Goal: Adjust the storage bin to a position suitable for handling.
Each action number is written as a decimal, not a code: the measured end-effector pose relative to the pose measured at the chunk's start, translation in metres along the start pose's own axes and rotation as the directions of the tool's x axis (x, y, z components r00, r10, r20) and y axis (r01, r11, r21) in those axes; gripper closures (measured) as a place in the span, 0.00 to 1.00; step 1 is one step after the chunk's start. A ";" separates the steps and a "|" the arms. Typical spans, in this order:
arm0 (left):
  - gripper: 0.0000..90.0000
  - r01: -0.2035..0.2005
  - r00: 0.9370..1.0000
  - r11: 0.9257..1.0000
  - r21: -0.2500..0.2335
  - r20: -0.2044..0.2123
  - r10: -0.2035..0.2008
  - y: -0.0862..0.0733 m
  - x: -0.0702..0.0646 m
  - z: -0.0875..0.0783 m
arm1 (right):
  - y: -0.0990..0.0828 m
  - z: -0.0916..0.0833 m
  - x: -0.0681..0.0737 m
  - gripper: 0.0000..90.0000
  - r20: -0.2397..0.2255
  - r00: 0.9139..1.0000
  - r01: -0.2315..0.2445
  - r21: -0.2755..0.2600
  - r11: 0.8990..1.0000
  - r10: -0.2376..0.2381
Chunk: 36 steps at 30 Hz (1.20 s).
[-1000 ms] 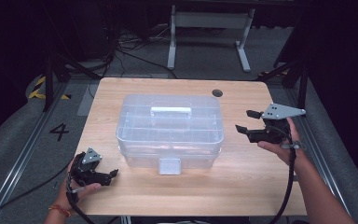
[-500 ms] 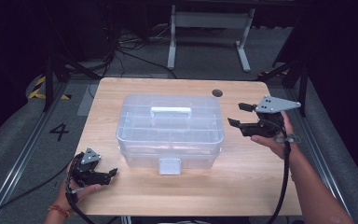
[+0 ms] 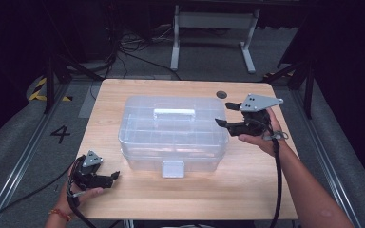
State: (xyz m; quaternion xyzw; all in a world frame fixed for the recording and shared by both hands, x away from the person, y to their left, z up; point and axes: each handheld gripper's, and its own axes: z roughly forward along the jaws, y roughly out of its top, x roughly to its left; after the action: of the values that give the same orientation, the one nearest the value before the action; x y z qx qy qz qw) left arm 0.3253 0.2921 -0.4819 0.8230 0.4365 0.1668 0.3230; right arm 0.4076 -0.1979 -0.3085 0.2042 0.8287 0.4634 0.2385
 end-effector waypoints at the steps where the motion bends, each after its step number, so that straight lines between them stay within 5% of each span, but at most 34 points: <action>1: 0.11 0.005 1.000 1.000 -0.001 0.002 -0.005 0.000 0.000 0.000 | 0.002 0.002 0.002 0.40 -0.001 1.000 0.008 -0.004 1.000 -0.008; 16: 0.12 0.008 1.000 1.000 -0.003 0.001 -0.008 0.000 0.000 0.000 | 0.010 0.029 0.018 0.42 -0.063 0.997 0.042 0.029 0.999 -0.040; 36: 0.12 0.008 1.000 1.000 -0.002 0.000 -0.008 0.000 0.000 0.000 | 0.032 0.048 0.035 0.57 -0.121 0.987 0.110 0.042 0.993 -0.104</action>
State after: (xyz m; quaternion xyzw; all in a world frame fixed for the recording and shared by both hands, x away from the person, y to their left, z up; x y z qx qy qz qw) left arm 0.3249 0.2925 -0.4818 0.8208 0.4396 0.1659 0.3247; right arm 0.4112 -0.1307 -0.3094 0.1372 0.8621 0.4411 0.2083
